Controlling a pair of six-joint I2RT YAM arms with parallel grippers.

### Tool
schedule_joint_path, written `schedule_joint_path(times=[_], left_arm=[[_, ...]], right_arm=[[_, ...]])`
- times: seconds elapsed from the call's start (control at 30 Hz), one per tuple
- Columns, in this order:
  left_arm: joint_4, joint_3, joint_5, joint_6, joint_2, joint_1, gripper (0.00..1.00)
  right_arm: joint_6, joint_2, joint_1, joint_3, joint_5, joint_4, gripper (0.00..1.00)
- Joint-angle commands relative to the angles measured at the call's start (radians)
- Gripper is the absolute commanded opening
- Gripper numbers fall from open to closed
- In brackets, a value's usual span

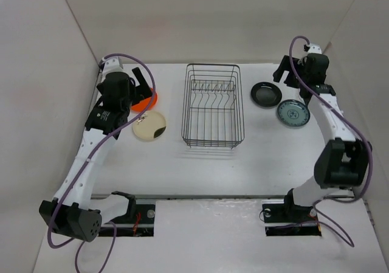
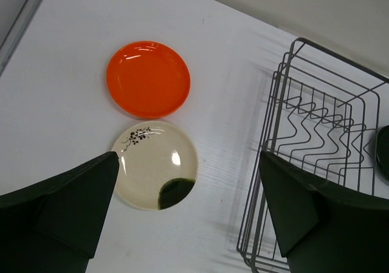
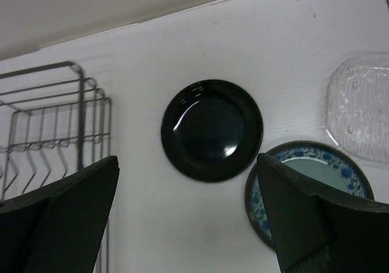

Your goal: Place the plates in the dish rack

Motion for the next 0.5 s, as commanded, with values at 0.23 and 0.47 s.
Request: schedule_joint_path(times=[0.23, 0.47], left_arm=[[0.112, -0.059, 0.103, 0.023, -0.052, 0.061, 1.0], [0.121, -0.059, 0.149, 0.023, -0.029, 0.061, 1.0]], right_arm=[[-0.115, 0.342, -0.142, 0.272, -0.197, 0.076, 0.98], [-0.152, 0.543, -0.151, 0.422, -0.32, -0.091, 0.94]])
